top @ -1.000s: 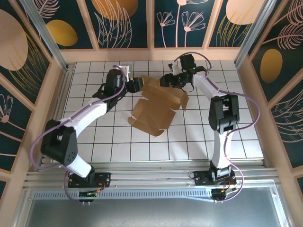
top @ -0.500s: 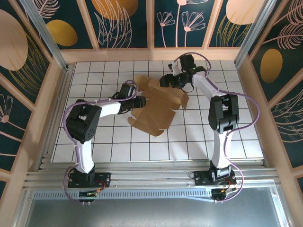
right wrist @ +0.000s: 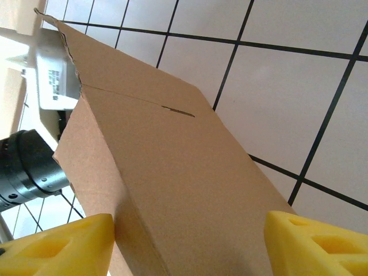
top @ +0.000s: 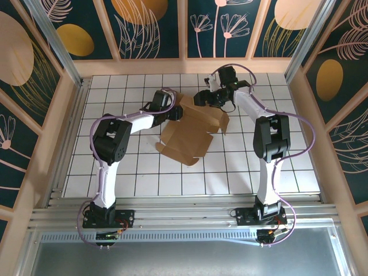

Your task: Fold the paper box

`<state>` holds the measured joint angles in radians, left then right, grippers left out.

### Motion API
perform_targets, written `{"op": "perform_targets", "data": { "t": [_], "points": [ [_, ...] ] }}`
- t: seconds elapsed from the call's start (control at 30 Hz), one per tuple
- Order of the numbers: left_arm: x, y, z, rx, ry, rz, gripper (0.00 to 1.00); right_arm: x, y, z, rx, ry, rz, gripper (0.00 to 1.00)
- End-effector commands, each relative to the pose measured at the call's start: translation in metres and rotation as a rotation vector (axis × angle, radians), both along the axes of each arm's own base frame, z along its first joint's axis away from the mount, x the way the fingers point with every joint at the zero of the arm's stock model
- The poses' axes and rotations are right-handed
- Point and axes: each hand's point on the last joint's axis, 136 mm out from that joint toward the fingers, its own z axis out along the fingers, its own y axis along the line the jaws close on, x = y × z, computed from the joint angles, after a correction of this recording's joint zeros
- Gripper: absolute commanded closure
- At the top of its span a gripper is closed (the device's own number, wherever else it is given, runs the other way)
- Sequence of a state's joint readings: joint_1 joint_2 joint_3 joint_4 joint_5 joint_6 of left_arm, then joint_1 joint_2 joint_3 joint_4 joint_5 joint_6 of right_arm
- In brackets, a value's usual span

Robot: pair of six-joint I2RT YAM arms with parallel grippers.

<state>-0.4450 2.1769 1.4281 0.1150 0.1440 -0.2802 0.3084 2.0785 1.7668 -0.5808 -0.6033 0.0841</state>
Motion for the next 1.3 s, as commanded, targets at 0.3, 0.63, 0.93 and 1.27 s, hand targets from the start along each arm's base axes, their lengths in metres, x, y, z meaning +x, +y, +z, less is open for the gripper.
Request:
{"op": "perform_targets", "data": {
  "t": [0.3, 0.63, 0.93, 1.27],
  "points": [
    [-0.006, -0.018, -0.025, -0.02, 0.122, -0.101, 0.51, -0.002, -0.006, -0.017, -0.04, 0.049, -0.017, 0.3],
    [-0.016, -0.042, 0.015, -0.09, -0.03, -0.308, 0.75, -0.001, -0.005, -0.017, -0.04, 0.049, -0.023, 0.33],
    [-0.011, -0.058, 0.023, -0.055, -0.154, -0.423, 0.82, -0.004, -0.006, -0.018, -0.041, 0.062, -0.021, 0.33],
    [-0.033, -0.087, 0.01, 0.084, -0.198, -0.544, 0.83, -0.006, -0.005, -0.023, -0.032, 0.074, -0.023, 0.33]
  ]
}}
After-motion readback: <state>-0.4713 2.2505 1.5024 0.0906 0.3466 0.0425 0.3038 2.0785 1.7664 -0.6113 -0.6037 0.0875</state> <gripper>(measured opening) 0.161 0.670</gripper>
